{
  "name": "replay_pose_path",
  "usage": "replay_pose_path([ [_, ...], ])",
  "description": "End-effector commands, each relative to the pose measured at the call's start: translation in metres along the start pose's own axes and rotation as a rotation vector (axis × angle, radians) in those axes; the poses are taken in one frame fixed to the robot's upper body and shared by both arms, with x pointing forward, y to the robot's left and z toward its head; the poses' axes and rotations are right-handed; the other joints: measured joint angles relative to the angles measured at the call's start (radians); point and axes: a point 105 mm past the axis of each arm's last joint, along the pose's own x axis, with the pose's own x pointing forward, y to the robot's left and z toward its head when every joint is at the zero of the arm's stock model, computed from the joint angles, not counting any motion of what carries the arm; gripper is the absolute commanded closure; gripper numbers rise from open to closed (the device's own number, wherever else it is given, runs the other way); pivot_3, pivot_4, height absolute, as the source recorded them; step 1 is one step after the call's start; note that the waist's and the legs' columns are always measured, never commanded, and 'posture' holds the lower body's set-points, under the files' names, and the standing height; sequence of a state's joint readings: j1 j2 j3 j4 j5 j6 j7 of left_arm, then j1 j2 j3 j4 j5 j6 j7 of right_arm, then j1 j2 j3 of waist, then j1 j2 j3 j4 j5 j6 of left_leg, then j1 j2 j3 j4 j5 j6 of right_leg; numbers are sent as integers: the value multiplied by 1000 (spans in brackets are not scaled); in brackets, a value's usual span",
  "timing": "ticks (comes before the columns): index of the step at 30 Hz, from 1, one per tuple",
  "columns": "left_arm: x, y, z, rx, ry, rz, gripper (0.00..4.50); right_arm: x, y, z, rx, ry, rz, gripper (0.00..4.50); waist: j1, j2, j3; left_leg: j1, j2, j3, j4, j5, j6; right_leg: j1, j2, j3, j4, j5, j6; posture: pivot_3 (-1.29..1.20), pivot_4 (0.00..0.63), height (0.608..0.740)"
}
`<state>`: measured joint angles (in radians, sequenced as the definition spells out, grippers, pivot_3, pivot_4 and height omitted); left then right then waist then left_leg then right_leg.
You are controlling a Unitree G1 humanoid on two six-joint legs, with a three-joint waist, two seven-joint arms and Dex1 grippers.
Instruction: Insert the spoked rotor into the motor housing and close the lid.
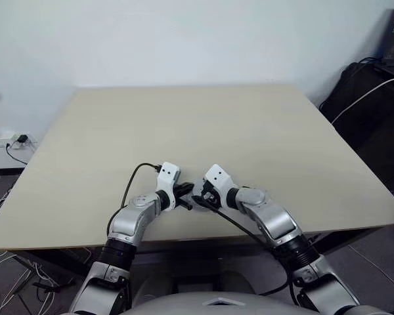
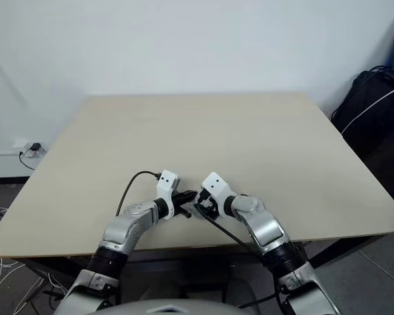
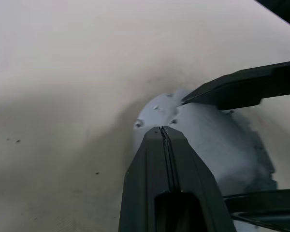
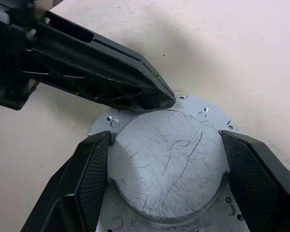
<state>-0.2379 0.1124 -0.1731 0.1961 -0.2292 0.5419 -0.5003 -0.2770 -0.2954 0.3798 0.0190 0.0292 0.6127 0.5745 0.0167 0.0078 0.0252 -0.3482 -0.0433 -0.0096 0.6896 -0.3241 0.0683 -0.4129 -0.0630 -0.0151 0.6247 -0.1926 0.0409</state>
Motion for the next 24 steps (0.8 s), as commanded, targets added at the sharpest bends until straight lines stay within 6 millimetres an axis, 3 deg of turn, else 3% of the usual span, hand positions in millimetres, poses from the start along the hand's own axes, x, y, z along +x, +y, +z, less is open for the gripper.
replay_pose_path([
  [1, 2, -1, 5, 19, 1, 0, 4500, -3, -6, -7, 3, 30, -37, 1284, 0, 0, 0, 0, 0, 0, 0, 0, 0, 0, 0, 0, 0, 0, 0, 0, 0, 740],
  [9, 1, -15, 1, -35, 22, -90, 4500, -4, -4, -6, 2, 30, -20, 1284, 2, 0, 0, 0, 0, -1, 0, 0, 0, 0, -1, 0, 0, 0, 0, 0, 0, 740],
  [14, 0, -16, 0, -46, 25, -99, 4500, -12, -7, -22, 32, 80, -19, 1284, 11, 0, 0, 0, -2, -2, 0, -1, 1, 0, -1, 0, -1, -1, 1, 0, 0, 740],
  [18, -1, -17, -1, -51, 25, -102, 4500, -24, -5, -33, 55, 106, 7, 11, 17, 0, -1, 0, -4, -4, 0, -1, 1, 0, -3, 0, -1, -1, 2, 0, 0, 740],
  [24, -1, -16, -1, -52, 27, -99, 4500, -50, -9, -41, 96, 115, -8, 11, 21, -1, -3, 0, -4, -5, -1, -3, 2, 1, -4, -2, -2, -3, 3, 0, 0, 740],
])
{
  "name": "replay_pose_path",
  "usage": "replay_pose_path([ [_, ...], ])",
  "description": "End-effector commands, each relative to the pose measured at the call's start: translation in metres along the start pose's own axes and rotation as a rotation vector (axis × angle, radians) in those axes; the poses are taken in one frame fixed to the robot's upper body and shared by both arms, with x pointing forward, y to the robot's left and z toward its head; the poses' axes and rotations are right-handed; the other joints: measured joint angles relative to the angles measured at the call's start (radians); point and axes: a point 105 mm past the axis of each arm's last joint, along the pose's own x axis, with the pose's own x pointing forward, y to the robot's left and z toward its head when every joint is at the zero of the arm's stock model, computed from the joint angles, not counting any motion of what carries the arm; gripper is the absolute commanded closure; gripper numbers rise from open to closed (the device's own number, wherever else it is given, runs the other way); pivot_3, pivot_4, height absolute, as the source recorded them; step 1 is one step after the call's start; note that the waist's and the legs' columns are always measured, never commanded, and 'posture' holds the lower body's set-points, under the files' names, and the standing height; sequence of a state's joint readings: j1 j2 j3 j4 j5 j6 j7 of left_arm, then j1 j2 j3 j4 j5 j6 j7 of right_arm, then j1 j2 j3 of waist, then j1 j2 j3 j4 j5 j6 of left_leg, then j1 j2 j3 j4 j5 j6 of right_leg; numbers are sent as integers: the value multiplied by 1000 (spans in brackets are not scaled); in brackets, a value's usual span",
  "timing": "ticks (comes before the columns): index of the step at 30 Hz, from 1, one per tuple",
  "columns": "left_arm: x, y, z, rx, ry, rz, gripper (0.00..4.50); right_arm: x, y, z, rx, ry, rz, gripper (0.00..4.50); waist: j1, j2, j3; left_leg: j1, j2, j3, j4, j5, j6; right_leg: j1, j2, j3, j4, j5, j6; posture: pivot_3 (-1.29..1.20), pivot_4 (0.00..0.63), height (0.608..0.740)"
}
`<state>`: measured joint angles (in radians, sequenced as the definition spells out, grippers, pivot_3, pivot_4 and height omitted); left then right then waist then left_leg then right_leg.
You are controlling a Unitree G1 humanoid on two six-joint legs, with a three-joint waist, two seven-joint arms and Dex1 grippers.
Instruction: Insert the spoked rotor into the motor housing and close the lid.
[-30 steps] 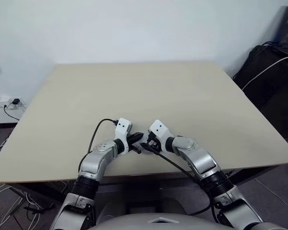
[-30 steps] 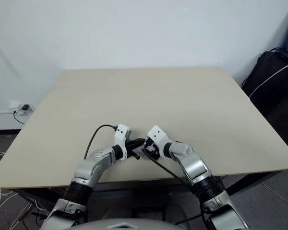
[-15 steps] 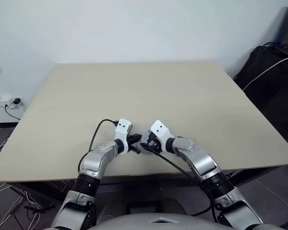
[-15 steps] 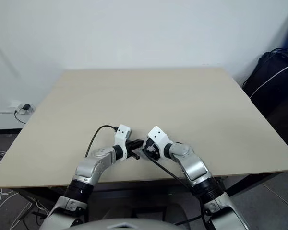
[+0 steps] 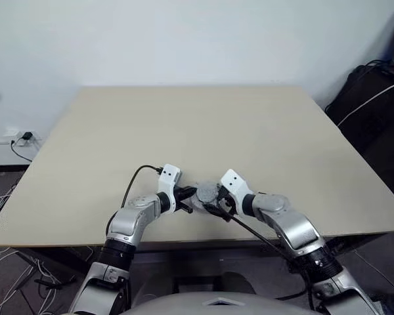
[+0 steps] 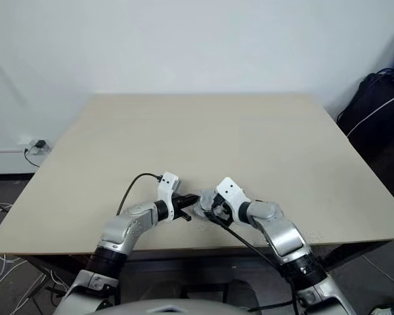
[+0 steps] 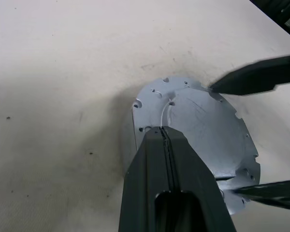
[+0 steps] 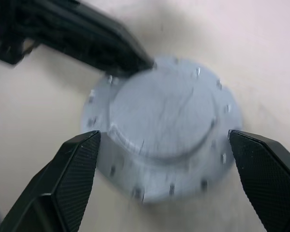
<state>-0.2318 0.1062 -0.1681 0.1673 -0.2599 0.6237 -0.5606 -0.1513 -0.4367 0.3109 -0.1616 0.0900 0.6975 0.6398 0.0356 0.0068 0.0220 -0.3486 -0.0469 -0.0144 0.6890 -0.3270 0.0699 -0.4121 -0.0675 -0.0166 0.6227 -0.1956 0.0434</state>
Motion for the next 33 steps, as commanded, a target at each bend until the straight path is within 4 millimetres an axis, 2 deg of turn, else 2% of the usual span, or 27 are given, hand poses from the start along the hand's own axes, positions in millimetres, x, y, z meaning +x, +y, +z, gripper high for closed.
replay_pose_path([
  [1, 0, -5, 3, 5, -7, -16, 4500, -14, -5, -18, 60, 59, -13, 11, 2, 0, 0, 0, 0, 0, 0, 0, 0, 0, 0, 0, 0, 0, 0, 0, 0, 740],
  [5, -1, -4, 4, 7, -9, -15, 4500, -33, -9, -13, 105, -5, -18, 11, 5, -1, 1, -1, 0, 0, 0, 0, 0, 0, 0, -1, 0, -1, 2, 0, 0, 740],
  [8, -1, -3, 5, 9, -12, -13, 4500, -46, -25, 0, 223, -145, -95, 11, 2, -1, 1, -5, 0, 1, 0, 1, 0, -1, 0, 1, 1, 0, 2, 0, 0, 740],
  [12, 0, -3, 5, 9, -13, -16, 4500, -47, -42, 6, 444, -264, -207, 11, 5, -1, 1, -6, 1, -2, 0, 1, -1, -1, 2, 0, 1, 0, 2, 0, 0, 740],
  [14, 0, -3, 5, 9, -12, -18, 4500, -42, -45, 6, 576, -303, -233, 11, 5, -1, 0, -7, 1, -3, 0, 1, -2, -3, 2, 0, 1, 0, 2, 0, 0, 740],
  [17, 0, -4, 5, 9, -11, -20, 4500, -27, -36, 5, 736, -287, -196, 11, 3, 1, -1, -9, 1, -3, 0, 1, -2, -5, 2, 0, 2, 0, 1, 0, 0, 740],
  [22, 1, -4, 5, 11, -10, -19, 4500, 1, -20, 9, 907, -252, -103, 11, 0, 4, -2, -11, 0, -3, 0, 1, -2, -7, 1, 1, 2, -1, -1, 0, 0, 740],
  [27, 1, -5, 6, 11, -16, -19, 4500, 14, -9, 11, 973, -222, -30, 11, -2, 5, -3, -13, -1, -3, 0, 2, -2, -14, 0, 1, 3, -2, -3, 0, 0, 740],
  [33, 0, -4, 6, 8, -22, -14, 4500, 18, 4, 11, 1076, -184, 82, 11, -7, 8, -5, -14, -1, -2, 0, 1, -2, -14, -1, 1, 3, 0, -1, 0, 0, 740],
])
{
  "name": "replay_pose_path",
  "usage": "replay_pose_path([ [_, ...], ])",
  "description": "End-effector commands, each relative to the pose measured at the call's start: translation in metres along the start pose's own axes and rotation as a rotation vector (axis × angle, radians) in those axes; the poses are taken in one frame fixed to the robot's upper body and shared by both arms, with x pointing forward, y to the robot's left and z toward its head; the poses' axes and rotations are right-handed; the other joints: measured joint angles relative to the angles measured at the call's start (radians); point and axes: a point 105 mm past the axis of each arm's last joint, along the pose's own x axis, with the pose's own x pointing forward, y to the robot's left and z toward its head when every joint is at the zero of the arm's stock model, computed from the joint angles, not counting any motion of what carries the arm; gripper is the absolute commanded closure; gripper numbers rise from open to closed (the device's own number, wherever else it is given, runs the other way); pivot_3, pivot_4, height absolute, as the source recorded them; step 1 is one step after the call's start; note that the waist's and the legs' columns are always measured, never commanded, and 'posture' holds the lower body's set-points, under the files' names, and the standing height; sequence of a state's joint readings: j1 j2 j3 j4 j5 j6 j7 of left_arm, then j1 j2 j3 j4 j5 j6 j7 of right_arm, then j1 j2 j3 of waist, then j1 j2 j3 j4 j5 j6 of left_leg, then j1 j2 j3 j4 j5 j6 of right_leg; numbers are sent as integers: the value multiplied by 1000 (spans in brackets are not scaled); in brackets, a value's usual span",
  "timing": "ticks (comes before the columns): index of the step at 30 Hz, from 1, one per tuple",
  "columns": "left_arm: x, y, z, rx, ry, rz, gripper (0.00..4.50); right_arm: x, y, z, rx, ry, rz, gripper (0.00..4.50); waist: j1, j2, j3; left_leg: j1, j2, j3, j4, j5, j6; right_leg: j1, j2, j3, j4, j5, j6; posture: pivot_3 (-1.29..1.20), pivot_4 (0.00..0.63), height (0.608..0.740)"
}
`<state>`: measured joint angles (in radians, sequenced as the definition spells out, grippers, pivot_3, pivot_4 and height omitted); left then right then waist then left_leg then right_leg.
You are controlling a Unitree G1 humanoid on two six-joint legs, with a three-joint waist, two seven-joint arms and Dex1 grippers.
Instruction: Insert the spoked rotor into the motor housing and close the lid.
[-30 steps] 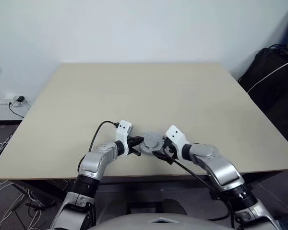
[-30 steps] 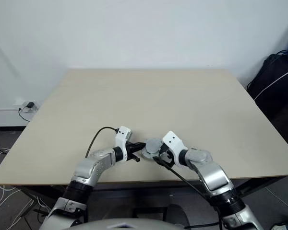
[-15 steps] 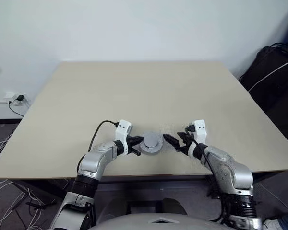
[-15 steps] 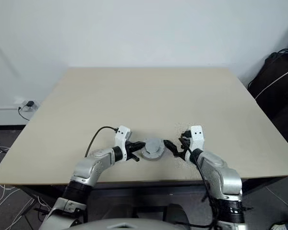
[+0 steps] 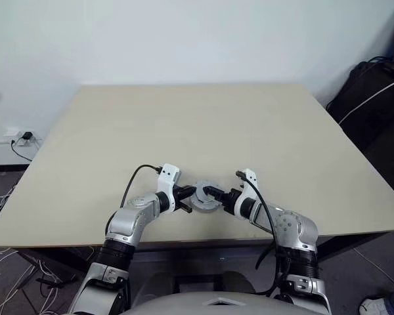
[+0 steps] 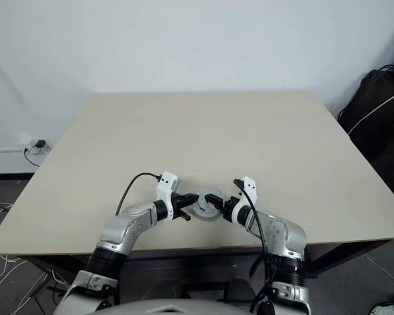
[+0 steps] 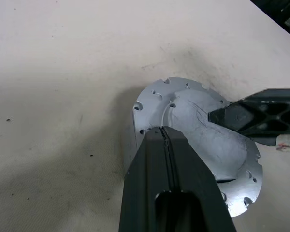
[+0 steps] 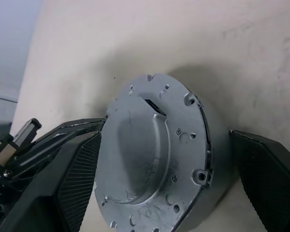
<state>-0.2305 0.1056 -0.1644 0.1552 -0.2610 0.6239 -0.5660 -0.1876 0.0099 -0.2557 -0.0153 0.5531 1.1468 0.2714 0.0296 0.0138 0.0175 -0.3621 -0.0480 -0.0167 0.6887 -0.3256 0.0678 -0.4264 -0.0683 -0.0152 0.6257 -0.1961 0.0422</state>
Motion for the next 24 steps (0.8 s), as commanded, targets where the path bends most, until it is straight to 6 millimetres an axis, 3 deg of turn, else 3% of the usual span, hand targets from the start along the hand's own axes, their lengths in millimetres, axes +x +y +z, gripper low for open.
replay_pose_path([
  [1, 1, -3, 3, 4, -11, -7, 4500, 1, 17, -2, 77, 36, 111, 11, -1, 1, 0, 0, 0, 0, 0, 0, 0, 0, 0, 0, 0, 0, 0, 0, 0, 740],
  [8, 1, -4, 1, 0, -8, -6, 4500, -8, 37, 7, 207, 3, 290, 11, -16, 3, -2, -1, 0, 1, -4, 1, -1, 0, 0, 0, 1, 1, 1, 0, 0, 740],
  [21, 1, -2, 3, -1, -14, 2, 4500, -12, 46, -15, 227, 106, 336, 11, -20, 4, -3, -2, 0, 2, -5, 1, -1, -1, 0, 1, 1, 1, 1, 0, 0, 740],
  [24, 1, -2, 2, -2, -14, 2, 4500, -12, 45, -14, 232, 93, 333, 587, -23, 4, -3, -2, 0, 2, -5, 1, -1, -1, 0, 1, 1, 1, 1, 0, 0, 740],
])
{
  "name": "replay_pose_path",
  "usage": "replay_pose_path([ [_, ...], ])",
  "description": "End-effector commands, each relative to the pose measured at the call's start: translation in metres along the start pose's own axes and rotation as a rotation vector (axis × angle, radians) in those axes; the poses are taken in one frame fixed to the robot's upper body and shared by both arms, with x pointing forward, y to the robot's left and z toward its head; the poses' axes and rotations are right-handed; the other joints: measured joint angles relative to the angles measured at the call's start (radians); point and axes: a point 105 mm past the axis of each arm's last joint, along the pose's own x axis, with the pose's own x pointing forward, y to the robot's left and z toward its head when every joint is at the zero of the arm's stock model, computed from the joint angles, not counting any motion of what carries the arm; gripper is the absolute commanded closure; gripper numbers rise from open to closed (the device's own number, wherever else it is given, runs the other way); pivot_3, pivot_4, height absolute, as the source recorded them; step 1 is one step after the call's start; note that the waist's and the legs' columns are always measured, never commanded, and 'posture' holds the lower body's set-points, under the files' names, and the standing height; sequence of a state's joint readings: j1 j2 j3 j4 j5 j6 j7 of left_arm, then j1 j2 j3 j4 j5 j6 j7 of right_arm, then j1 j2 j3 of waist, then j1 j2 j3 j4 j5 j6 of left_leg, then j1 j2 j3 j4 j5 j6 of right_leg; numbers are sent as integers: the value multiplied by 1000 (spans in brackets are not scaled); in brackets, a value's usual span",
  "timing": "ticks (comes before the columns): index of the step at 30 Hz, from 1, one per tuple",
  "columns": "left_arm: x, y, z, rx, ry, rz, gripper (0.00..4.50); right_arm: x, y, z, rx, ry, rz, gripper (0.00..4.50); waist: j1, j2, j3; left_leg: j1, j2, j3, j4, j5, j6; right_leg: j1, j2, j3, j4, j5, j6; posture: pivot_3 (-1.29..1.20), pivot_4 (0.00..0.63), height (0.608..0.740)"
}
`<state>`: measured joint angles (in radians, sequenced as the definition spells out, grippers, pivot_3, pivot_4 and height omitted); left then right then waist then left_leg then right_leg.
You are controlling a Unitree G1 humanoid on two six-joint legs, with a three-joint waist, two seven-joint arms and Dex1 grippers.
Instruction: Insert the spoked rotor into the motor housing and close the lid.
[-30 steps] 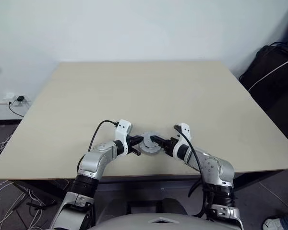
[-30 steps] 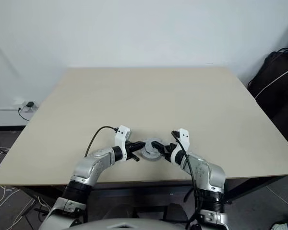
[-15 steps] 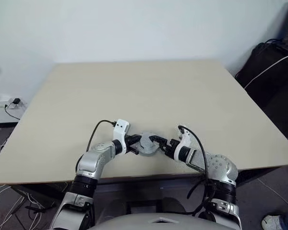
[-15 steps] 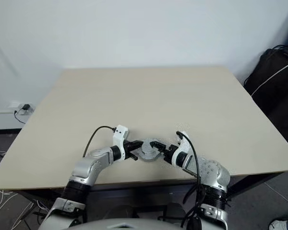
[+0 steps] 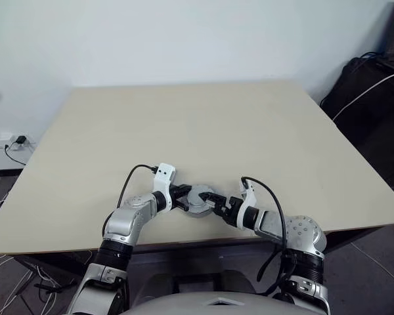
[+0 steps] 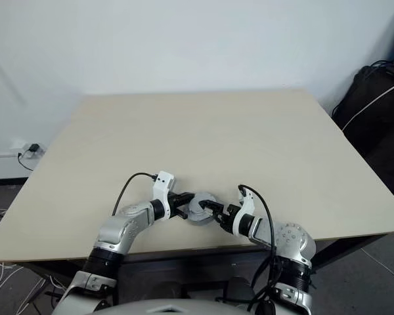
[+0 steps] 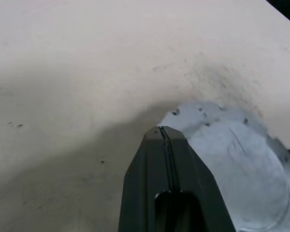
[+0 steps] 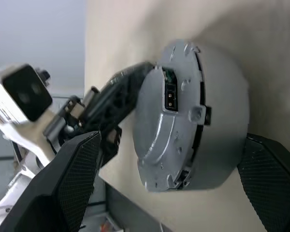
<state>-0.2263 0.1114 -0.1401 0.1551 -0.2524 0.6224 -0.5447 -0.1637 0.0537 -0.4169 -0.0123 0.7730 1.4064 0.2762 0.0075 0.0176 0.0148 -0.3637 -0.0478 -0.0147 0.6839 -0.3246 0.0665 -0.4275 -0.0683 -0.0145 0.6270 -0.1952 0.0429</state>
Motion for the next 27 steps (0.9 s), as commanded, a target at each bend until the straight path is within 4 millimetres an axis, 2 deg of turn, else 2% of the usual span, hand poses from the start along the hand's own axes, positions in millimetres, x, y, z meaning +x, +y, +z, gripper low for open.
replay_pose_path([
  [1, 5, -12, 2, 2, -7, -46, 4500, 8, 30, 2, -42, -3, 133, 842, -2, 0, 0, 0, 0, 0, 0, 0, 0, 0, 0, 0, 0, 0, 0, 0, 0, 740],
  [6, 5, -13, 2, 1, -9, -47, 4500, 6, 29, 4, -47, -7, 131, 2498, -6, 0, -1, 0, 0, 0, 0, 0, 0, 0, 0, 0, 0, 0, 0, 0, 0, 740],
  [9, 5, -12, 2, -1, -10, -47, 4500, 5, 28, 4, -47, -6, 126, 3236, -6, 0, -1, 0, 0, 0, 0, 0, 0, 0, 0, 0, 0, 0, 0, 0, 0, 740],
  [18, 3, -12, 5, -7, -41, -37, 4500, 3, 20, -1, -42, 11, 91, 3239, -6, 2, -2, 0, 0, 0, 0, 0, 0, 0, 0, 0, 0, 0, 0, 0, 0, 740],
  [21, -4, -1, 26, -9, -182, 63, 4500, 2, 18, -2, -34, 0, 83, 3239, -6, 3, -3, 0, 0, 0, 0, 0, 0, 0, 0, 0, 0, 0, 0, 0, 0, 740],
  [24, -26, 16, 54, -121, -404, 187, 4500, 0, 16, -2, -7, -34, 83, 3239, -4, 2, -2, -1, 0, 0, 0, 0, 0, 0, -1, 1, 0, 0, 1, 0, 0, 740],
  [27, -45, 24, 62, -253, -510, 219, 4500, -1, 14, -2, 16, -56, 85, 3239, -7, 3, -3, -2, 1, 1, 0, 0, 0, -2, -1, 1, 0, 1, 0, 0, 0, 740],
])
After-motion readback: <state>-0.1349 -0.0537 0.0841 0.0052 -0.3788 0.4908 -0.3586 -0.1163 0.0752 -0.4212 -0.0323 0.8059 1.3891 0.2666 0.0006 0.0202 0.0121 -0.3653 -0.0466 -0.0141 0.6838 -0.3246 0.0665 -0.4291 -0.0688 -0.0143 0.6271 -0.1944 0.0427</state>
